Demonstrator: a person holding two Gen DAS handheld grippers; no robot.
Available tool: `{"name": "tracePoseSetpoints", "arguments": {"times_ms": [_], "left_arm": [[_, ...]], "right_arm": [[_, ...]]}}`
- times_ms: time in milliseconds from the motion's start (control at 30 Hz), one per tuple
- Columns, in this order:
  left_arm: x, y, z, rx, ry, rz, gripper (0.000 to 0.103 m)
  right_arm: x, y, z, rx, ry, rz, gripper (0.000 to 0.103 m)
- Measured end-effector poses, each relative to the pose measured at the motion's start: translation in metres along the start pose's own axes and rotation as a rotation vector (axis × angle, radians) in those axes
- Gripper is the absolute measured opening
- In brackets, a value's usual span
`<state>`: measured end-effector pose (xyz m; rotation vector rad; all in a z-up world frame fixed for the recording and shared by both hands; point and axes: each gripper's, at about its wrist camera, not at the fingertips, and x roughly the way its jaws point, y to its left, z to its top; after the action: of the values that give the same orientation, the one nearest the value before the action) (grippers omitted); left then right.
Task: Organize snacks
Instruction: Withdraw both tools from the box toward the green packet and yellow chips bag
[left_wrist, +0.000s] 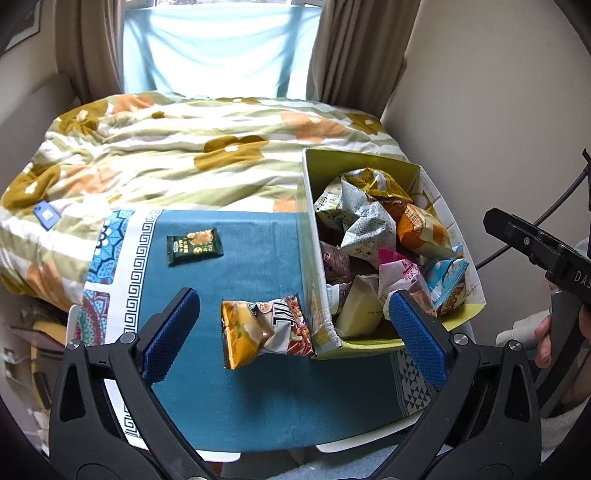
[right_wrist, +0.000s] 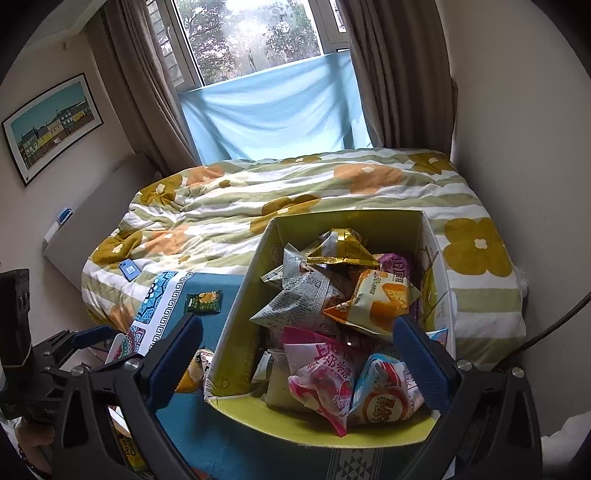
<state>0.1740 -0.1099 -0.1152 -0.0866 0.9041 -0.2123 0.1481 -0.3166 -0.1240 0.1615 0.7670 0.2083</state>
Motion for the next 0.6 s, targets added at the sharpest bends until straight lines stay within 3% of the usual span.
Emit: {"name": "tracePoseSetpoints", "arguments": {"times_ms": [333,600], "left_arm": [[-0.048,0.025,-0.015,-0.003,-0.092,0.057,0.102],[-0.059,0.077,-0.012,0.023,-0.119,0.018,0.102]], "right_arm": [[-0.036,0.023,0.01,-0.07,-0.099,-0.061,0.103],[-0.037,0.072,-0.004,-0.106,-0.122,-0.056,0.103]]}}
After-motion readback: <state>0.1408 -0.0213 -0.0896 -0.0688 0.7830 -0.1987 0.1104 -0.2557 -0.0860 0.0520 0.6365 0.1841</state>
